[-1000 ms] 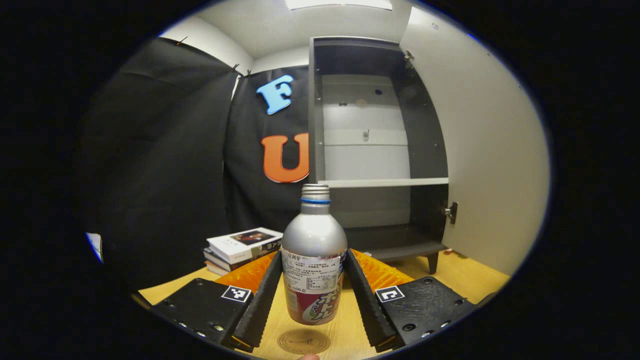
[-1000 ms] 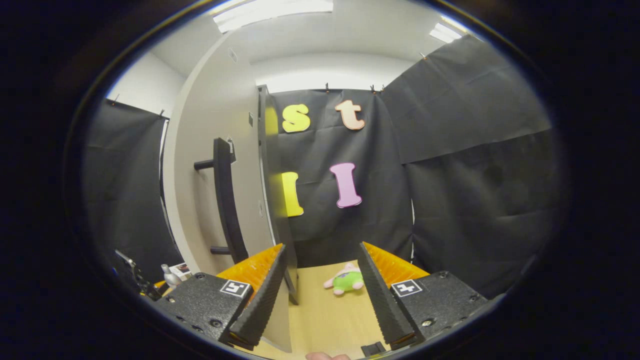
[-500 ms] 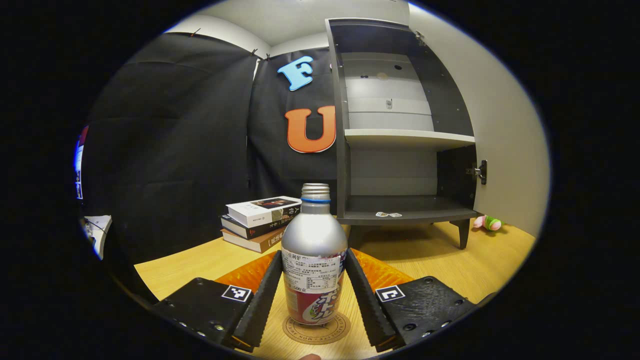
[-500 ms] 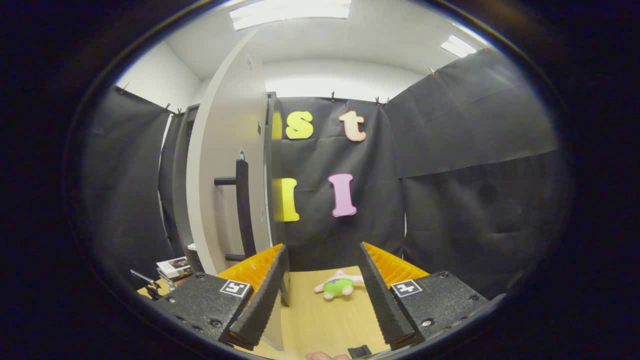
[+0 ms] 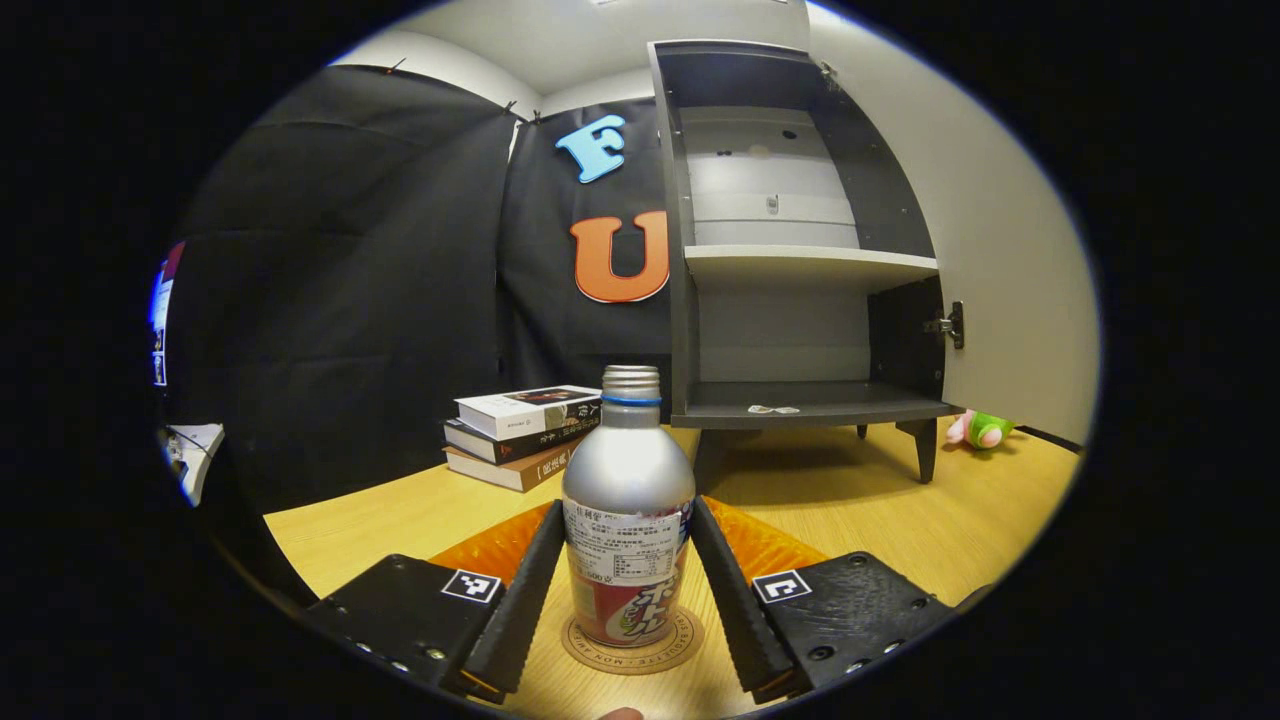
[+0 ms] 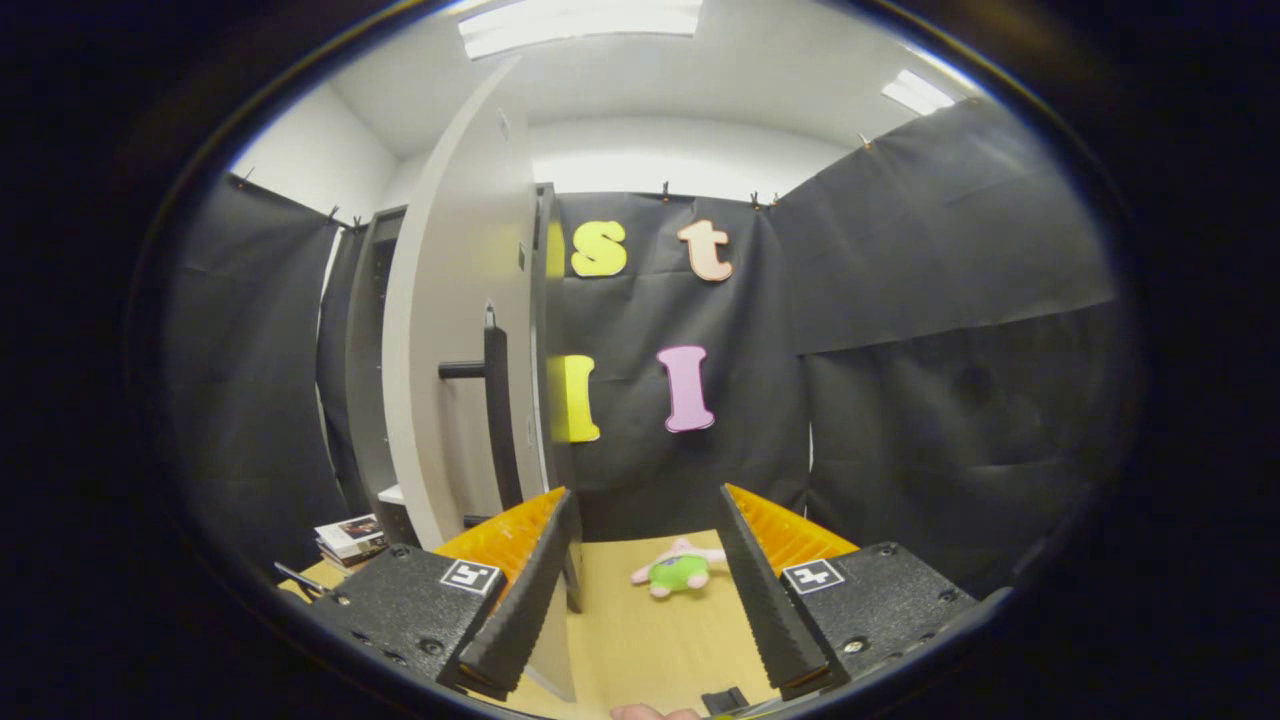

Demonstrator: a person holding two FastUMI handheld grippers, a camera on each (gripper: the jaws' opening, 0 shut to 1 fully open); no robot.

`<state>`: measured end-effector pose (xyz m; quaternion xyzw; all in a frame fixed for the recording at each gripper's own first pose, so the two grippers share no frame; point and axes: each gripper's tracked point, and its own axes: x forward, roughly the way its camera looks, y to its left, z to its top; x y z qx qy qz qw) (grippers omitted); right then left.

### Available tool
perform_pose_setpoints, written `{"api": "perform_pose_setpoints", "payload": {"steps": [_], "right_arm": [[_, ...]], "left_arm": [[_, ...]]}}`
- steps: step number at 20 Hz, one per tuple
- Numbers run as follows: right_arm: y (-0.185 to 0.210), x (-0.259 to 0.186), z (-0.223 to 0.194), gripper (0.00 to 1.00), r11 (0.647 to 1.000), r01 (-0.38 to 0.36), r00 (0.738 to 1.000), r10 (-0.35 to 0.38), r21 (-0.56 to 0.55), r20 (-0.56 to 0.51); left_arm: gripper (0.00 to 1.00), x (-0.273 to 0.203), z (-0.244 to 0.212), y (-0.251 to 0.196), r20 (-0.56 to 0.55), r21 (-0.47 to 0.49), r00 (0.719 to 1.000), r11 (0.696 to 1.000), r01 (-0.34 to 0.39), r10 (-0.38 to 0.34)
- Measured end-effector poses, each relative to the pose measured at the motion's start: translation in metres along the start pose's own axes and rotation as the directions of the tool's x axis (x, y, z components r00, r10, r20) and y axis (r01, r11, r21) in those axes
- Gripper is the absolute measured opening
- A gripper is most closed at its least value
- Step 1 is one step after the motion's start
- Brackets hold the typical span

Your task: Open the cabinet door with the right hand, grasp the bottle in the cabinet with the left hand and place it on the coaster, then close the cabinet door with the right hand.

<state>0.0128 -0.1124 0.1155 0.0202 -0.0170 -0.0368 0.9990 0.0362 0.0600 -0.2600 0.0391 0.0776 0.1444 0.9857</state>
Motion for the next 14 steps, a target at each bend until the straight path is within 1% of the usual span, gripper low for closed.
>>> {"api": "perform_pose_setpoints", "payload": {"steps": [4,6,8,12,14], "right_arm": [[-0.001,0.003,-0.005,0.88,1.0,-0.005,1.0,0.005,0.01,-0.009],[-0.002,0.005,-0.007,0.88,1.0,-0.005,1.0,0.006,0.018,-0.014],[-0.004,0.006,-0.008,0.88,1.0,-0.005,1.0,0.006,0.025,-0.018],[-0.005,0.008,-0.01,0.88,0.999,-0.007,1.0,0.007,0.034,-0.017],[-0.007,0.008,-0.014,0.88,0.999,-0.008,1.0,0.008,0.04,-0.02]], "left_arm": [[0.8,0.001,-0.007,0.001,-0.029,-0.01,1.0,1.0,0.005,-0.005],[0.8,0.001,-0.005,0.003,-0.029,-0.012,1.0,1.0,0.009,-0.01],[0.82,0.0,0.0,0.002,-0.023,-0.012,1.0,1.0,0.016,-0.017],[0.9,-0.007,0.015,-0.008,-0.013,-0.01,0.998,0.998,0.063,-0.063],[0.92,-0.009,0.026,-0.008,-0.003,0.0,0.997,0.997,0.082,-0.082]]}}
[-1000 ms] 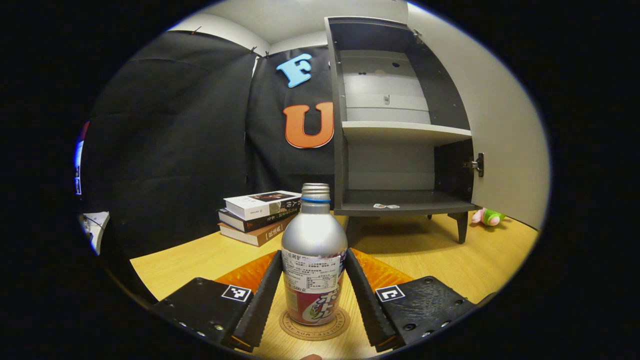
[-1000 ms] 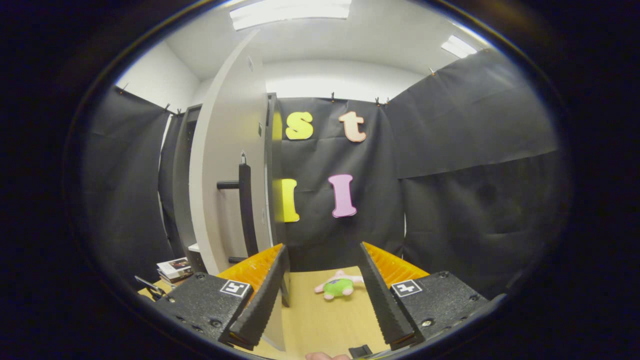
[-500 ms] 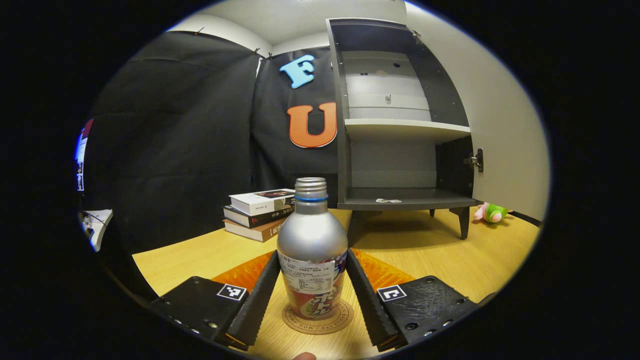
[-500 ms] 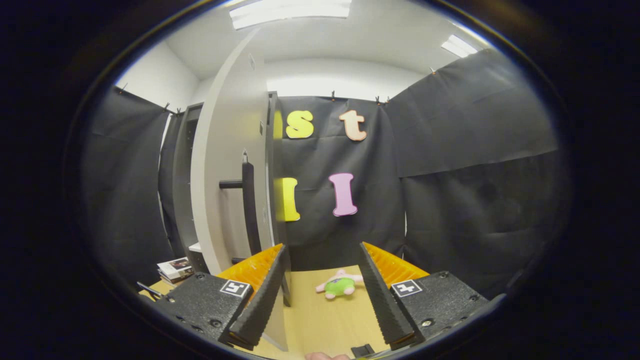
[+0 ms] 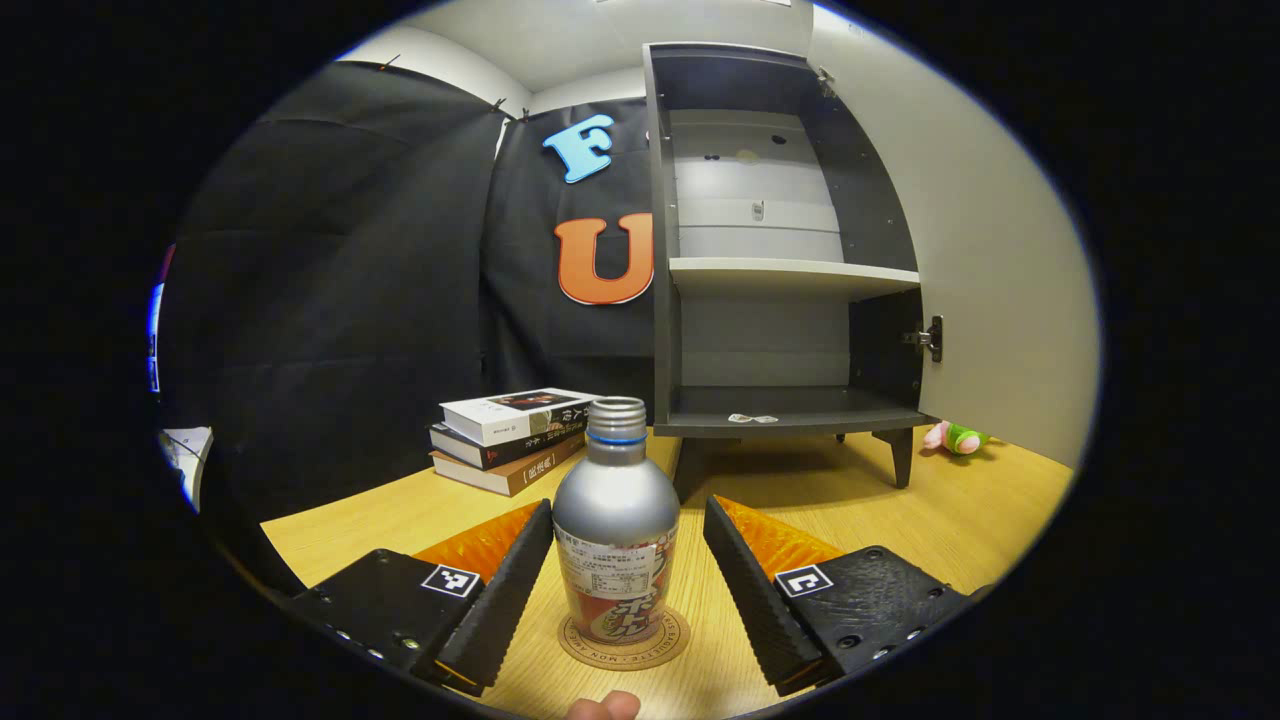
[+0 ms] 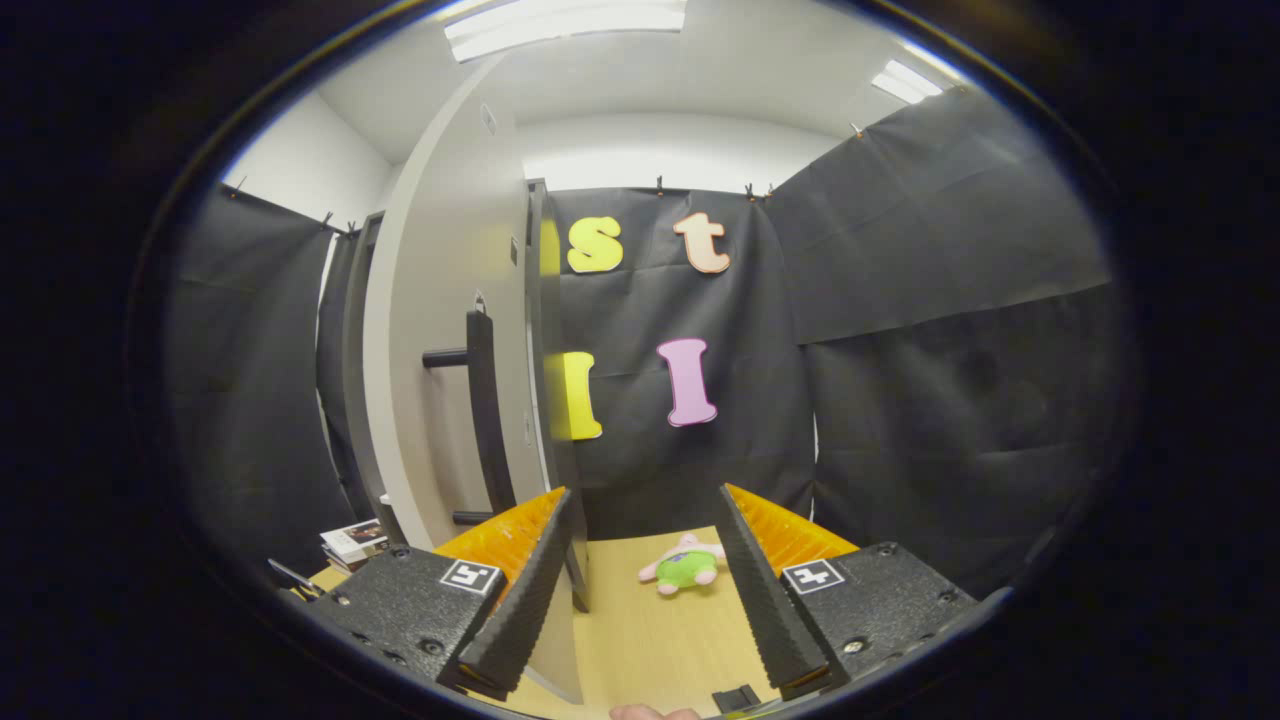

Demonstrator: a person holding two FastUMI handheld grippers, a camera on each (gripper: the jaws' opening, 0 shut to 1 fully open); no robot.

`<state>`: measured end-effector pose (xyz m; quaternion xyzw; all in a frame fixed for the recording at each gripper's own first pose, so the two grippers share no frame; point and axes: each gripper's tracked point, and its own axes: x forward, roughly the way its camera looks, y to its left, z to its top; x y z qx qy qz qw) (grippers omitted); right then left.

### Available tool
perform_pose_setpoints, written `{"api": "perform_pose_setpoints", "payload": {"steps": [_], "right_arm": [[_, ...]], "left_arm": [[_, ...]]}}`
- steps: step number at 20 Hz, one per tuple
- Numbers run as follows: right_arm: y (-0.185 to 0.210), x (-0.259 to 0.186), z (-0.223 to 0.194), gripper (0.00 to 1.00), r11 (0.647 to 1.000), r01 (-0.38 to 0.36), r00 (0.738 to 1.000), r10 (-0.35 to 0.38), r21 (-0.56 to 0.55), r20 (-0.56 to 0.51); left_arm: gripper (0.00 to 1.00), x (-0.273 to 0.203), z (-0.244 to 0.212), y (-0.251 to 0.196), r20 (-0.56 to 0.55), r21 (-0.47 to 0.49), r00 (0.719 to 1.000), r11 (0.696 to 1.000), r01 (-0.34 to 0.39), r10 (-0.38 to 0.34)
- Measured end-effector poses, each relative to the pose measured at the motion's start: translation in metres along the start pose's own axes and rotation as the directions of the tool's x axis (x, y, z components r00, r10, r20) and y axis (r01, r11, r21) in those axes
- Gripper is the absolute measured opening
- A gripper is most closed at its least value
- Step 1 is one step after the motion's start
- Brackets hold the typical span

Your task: Open the cabinet door with the right hand, grasp the bottle in the cabinet with the left hand and place it on the coaster, then close the cabinet door with the right hand.

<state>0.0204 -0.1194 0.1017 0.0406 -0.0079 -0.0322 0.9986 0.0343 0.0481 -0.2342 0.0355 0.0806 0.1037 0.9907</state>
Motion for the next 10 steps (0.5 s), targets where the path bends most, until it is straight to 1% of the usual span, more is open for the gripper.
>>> {"api": "perform_pose_setpoints", "payload": {"steps": [2,5,7,10], "right_arm": [[-0.002,0.0,-0.002,0.88,1.0,0.0,1.0,0.0,0.007,-0.001],[-0.007,0.002,-0.006,0.88,1.0,0.006,1.0,-0.006,0.013,-0.005],[-0.009,0.002,-0.009,0.88,1.0,0.009,1.0,-0.009,0.022,-0.007],[-0.012,0.005,-0.013,0.88,0.999,0.01,1.0,-0.009,0.043,-0.012]], "left_arm": [[0.93,-0.003,0.015,0.002,0.025,-0.011,1.0,1.0,0.005,-0.005],[0.95,-0.008,0.046,0.009,0.064,-0.022,0.998,1.0,-0.005,0.006],[0.95,-0.015,0.077,0.017,0.097,0.009,0.995,1.0,-0.03,0.029],[0.94,-0.021,0.121,0.025,0.117,0.067,0.993,0.997,-0.034,0.026]]}}
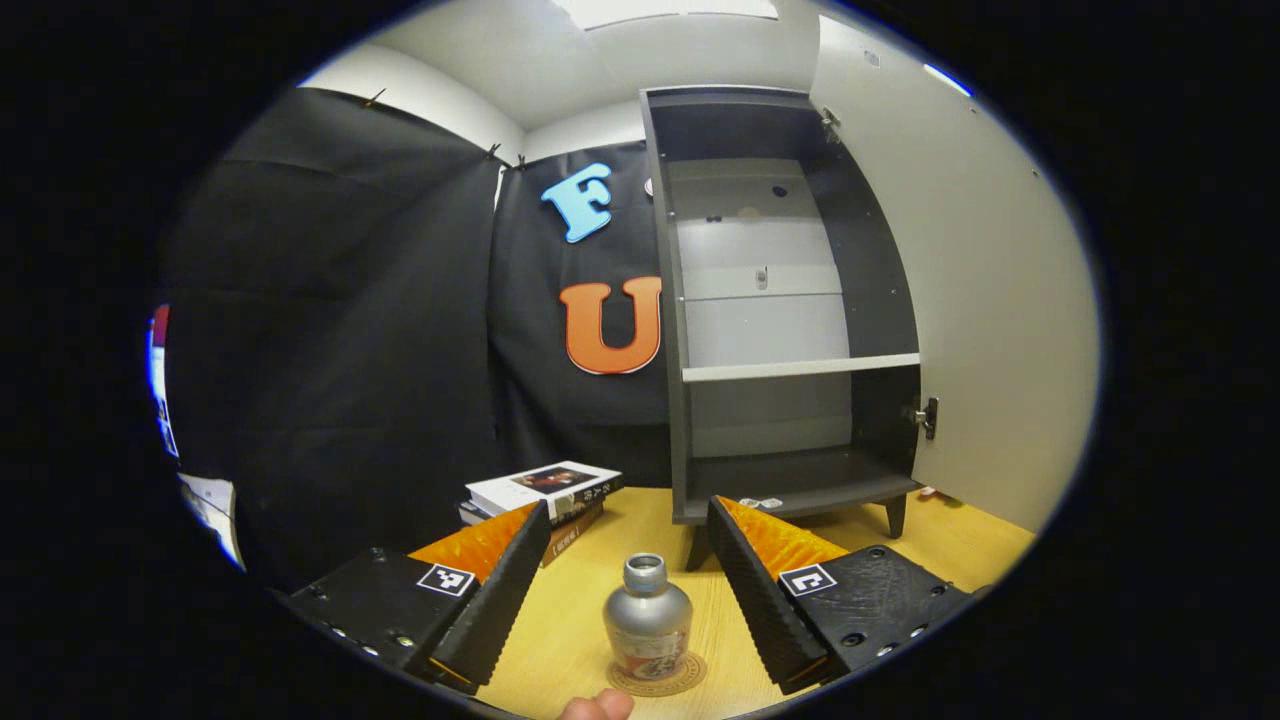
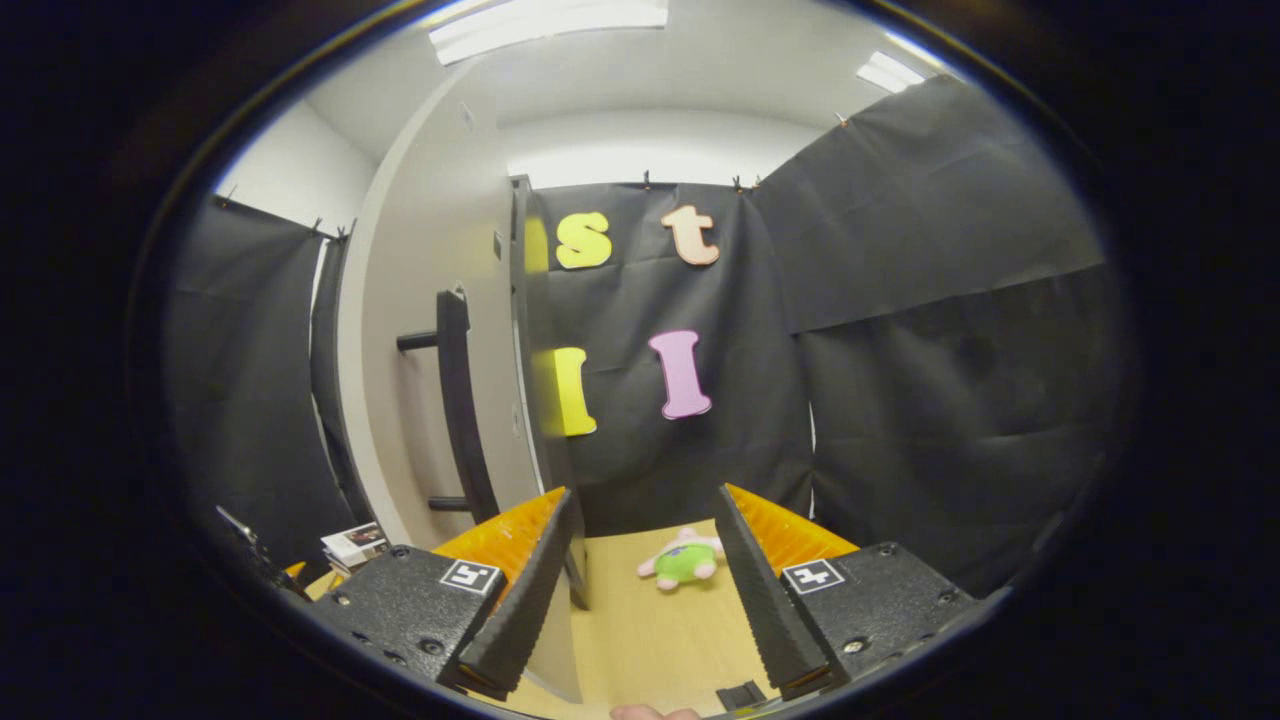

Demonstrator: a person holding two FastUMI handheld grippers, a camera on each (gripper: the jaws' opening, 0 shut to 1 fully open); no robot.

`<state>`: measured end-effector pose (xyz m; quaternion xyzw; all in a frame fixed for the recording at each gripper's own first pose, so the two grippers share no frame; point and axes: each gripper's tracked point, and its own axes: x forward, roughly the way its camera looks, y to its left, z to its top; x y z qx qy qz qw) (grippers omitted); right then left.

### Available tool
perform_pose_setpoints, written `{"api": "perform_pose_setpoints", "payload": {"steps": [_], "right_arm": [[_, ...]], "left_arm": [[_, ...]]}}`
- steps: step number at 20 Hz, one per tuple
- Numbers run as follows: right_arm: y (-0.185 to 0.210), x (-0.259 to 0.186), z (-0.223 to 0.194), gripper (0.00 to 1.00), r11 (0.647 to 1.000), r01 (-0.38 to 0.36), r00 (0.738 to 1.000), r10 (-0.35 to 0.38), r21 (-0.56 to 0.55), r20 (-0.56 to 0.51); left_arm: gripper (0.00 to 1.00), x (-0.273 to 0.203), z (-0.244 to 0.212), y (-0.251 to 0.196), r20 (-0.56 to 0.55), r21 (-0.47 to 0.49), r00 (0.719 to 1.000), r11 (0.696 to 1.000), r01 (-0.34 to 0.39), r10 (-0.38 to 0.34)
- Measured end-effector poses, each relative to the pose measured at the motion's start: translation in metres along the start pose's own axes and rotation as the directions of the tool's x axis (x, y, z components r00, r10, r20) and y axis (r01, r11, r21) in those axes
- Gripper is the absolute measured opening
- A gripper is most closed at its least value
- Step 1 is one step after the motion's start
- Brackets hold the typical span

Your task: Open the cabinet door with the right hand, grasp the bottle in the cabinet with the left hand and place it on the coaster, then close the cabinet door with the right hand.

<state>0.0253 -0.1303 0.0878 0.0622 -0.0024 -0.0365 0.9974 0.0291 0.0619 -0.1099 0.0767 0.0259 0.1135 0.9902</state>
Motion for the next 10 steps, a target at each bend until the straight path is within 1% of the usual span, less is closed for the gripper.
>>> {"api": "perform_pose_setpoints", "payload": {"steps": [2,5,8,10], "right_arm": [[0.001,0.004,-0.001,0.88,1.0,-0.003,1.0,0.003,0.0,-0.002],[-0.003,0.011,0.0,0.87,1.0,0.009,1.0,-0.009,-0.028,0.006],[0.001,0.018,-0.003,0.88,0.999,-0.012,1.0,0.012,-0.036,0.004],[0.006,0.024,-0.006,0.88,0.999,-0.033,0.999,0.034,-0.033,0.003]], "left_arm": [[0.94,-0.002,0.029,0.004,0.002,0.011,1.0,1.0,0.007,-0.007],[0.95,-0.005,0.068,-0.001,0.009,-0.03,0.998,0.998,0.058,-0.057],[0.94,-0.012,0.109,0.003,0.034,-0.052,0.997,0.996,0.069,-0.068],[0.94,-0.018,0.126,0.002,0.033,-0.051,0.996,0.995,0.083,-0.081]]}}
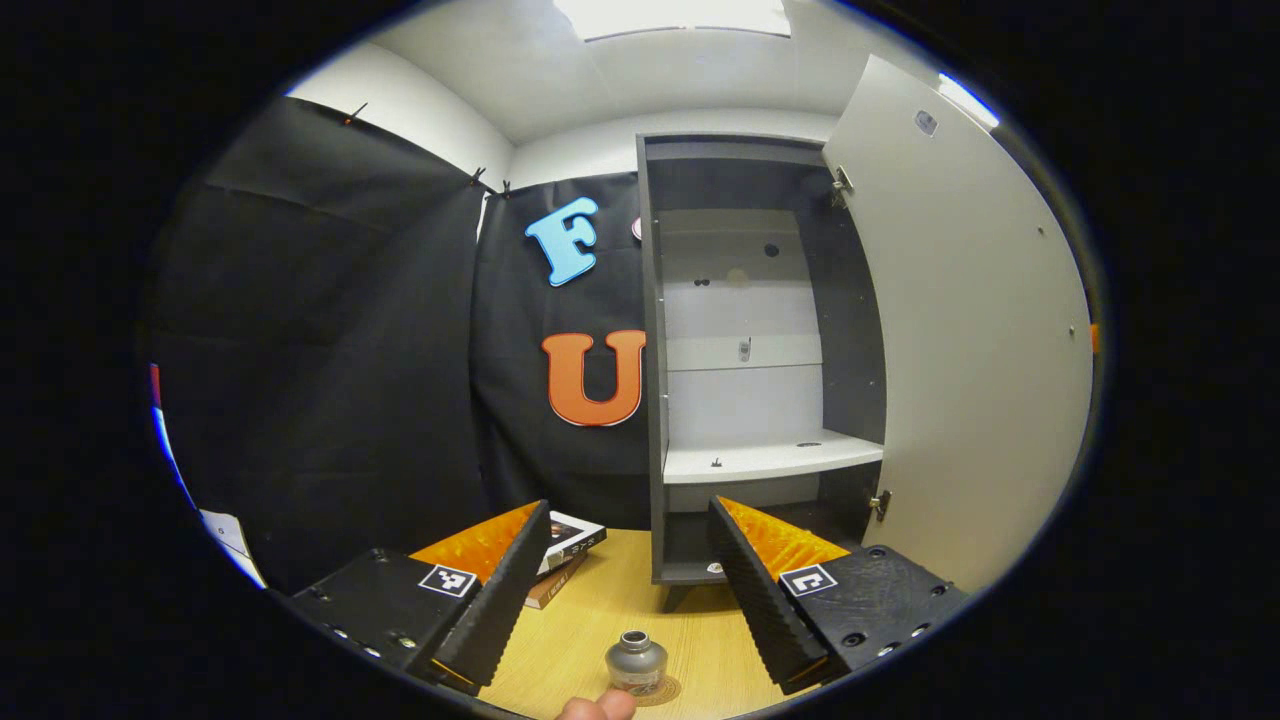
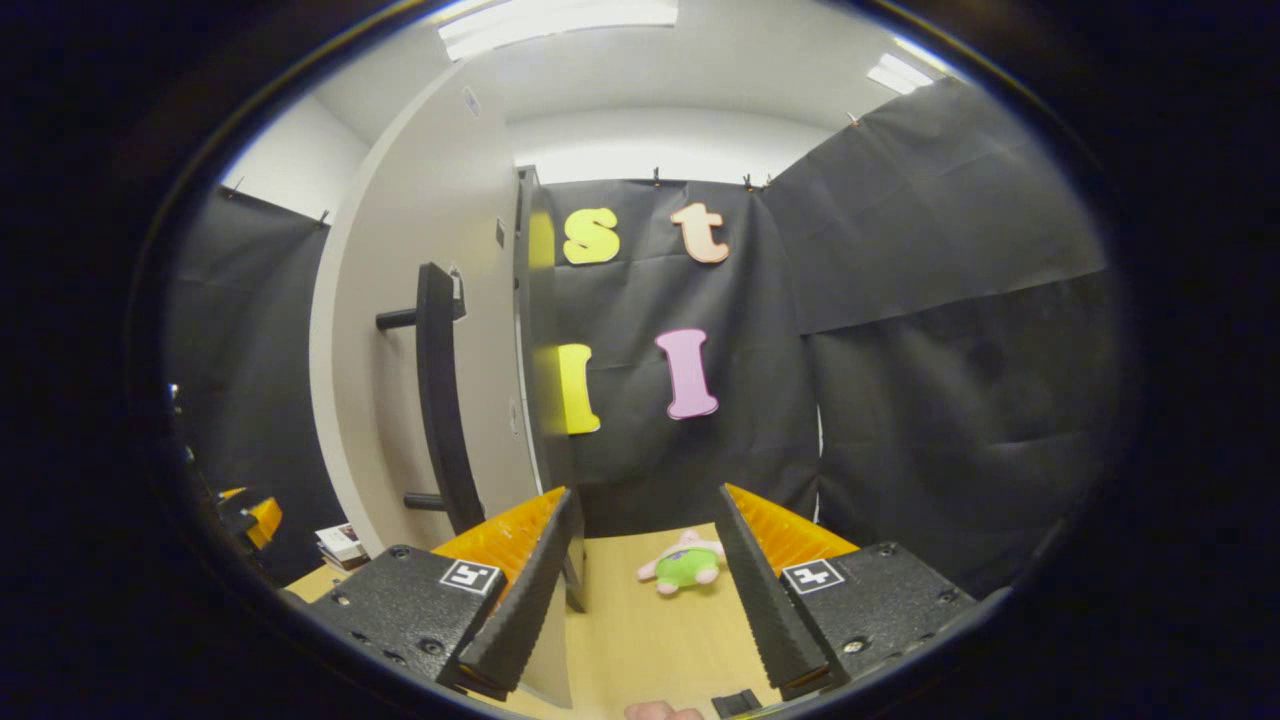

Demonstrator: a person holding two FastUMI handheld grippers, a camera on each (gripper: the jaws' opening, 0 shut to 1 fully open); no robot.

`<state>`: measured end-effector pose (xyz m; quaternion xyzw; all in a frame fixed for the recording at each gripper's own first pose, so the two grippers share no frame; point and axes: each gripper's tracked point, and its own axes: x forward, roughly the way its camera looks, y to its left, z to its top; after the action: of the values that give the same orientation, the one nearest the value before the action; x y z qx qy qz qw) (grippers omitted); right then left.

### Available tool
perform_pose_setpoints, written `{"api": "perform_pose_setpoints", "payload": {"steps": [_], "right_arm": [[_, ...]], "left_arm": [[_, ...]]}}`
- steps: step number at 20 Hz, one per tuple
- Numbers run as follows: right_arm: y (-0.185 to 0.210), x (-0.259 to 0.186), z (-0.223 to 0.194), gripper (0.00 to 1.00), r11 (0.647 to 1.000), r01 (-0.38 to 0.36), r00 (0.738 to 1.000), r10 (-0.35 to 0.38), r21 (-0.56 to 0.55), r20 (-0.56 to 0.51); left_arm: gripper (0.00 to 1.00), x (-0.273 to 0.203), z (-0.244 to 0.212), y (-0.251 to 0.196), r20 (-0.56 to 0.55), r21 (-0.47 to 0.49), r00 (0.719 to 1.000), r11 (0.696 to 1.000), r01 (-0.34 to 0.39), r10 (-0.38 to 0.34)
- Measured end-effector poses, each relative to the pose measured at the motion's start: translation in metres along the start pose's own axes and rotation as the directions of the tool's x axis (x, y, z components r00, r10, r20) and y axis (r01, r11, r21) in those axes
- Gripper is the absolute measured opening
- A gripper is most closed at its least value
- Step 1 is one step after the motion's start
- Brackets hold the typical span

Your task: Open the cabinet door with the right hand, grasp the bottle in the cabinet with the left hand and place it on the coaster, then close the cabinet door with the right hand.

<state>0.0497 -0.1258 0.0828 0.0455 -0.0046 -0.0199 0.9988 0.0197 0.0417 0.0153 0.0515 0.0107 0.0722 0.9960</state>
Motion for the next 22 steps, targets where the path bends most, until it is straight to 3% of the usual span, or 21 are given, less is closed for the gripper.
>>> {"api": "perform_pose_setpoints", "payload": {"steps": [5,10,17,22], "right_arm": [[0.013,0.01,-0.004,0.88,0.999,-0.047,0.999,0.047,0.019,0.0],[0.02,0.015,-0.011,0.87,0.996,-0.071,0.997,0.072,0.055,-0.016],[0.023,0.011,-0.008,0.88,0.999,-0.029,1.0,0.029,0.031,-0.001],[0.064,0.004,-0.016,0.86,0.992,-0.118,0.993,0.118,0.041,-0.008]], "left_arm": [[0.94,-0.008,0.028,-0.009,0.028,0.011,0.999,0.999,0.033,-0.033],[0.94,-0.013,0.017,-0.012,0.012,0.016,0.999,0.999,0.043,-0.044],[0.94,-0.011,0.017,-0.009,0.009,0.005,0.999,0.999,0.041,-0.041],[0.94,-0.01,0.014,-0.006,0.01,-0.002,0.999,0.999,0.041,-0.041]]}}
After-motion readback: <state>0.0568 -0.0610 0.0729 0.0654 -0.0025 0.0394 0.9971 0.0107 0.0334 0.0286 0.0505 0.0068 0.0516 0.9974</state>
